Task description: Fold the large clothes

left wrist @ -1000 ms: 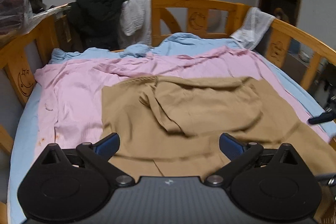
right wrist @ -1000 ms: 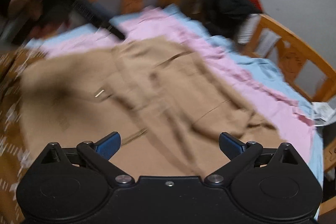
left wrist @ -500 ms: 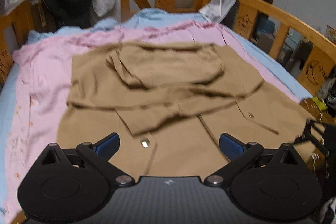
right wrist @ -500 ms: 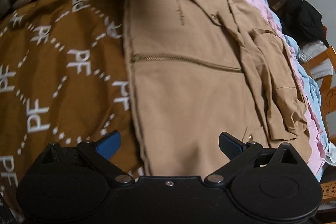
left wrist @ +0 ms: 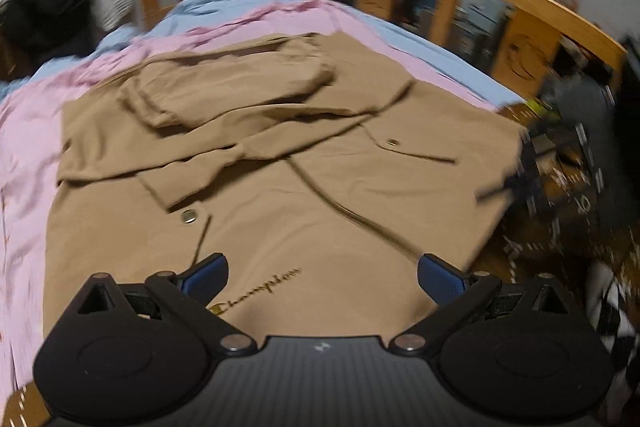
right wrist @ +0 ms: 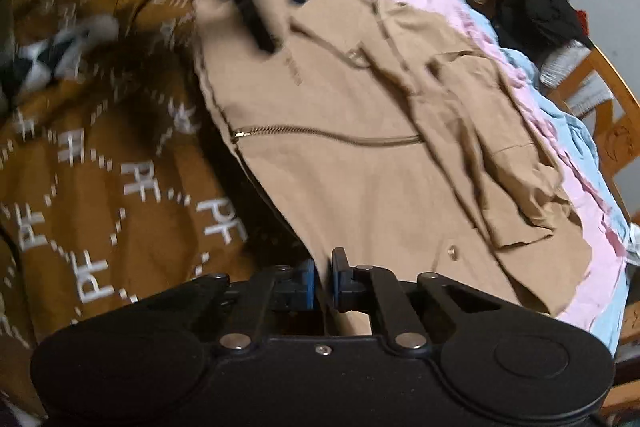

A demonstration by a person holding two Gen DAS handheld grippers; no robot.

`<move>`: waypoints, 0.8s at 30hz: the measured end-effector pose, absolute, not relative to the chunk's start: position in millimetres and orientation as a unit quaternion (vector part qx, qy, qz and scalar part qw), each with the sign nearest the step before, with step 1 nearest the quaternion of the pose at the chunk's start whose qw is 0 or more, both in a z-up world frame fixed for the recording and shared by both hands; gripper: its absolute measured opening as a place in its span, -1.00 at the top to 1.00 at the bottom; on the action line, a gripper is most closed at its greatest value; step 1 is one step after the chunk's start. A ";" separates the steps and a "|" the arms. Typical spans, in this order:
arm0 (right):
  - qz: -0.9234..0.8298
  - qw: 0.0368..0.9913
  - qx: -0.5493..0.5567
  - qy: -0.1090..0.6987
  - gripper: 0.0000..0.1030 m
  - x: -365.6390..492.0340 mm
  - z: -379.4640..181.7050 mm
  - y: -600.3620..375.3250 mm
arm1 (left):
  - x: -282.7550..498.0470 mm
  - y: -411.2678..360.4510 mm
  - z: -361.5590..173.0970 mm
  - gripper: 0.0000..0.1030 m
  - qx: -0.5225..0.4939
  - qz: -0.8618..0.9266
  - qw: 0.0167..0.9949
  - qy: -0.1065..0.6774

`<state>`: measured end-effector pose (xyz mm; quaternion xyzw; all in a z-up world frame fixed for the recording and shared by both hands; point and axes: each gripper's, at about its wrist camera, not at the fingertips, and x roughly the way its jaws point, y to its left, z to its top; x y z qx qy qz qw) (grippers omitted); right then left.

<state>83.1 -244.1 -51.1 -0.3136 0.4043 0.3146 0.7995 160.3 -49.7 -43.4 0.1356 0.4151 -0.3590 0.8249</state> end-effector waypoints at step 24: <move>0.242 0.856 -0.204 0.409 0.89 150.6 -7.9 -271.7 | 166.6 20.0 -41.0 0.54 0.206 -0.174 0.870 0.412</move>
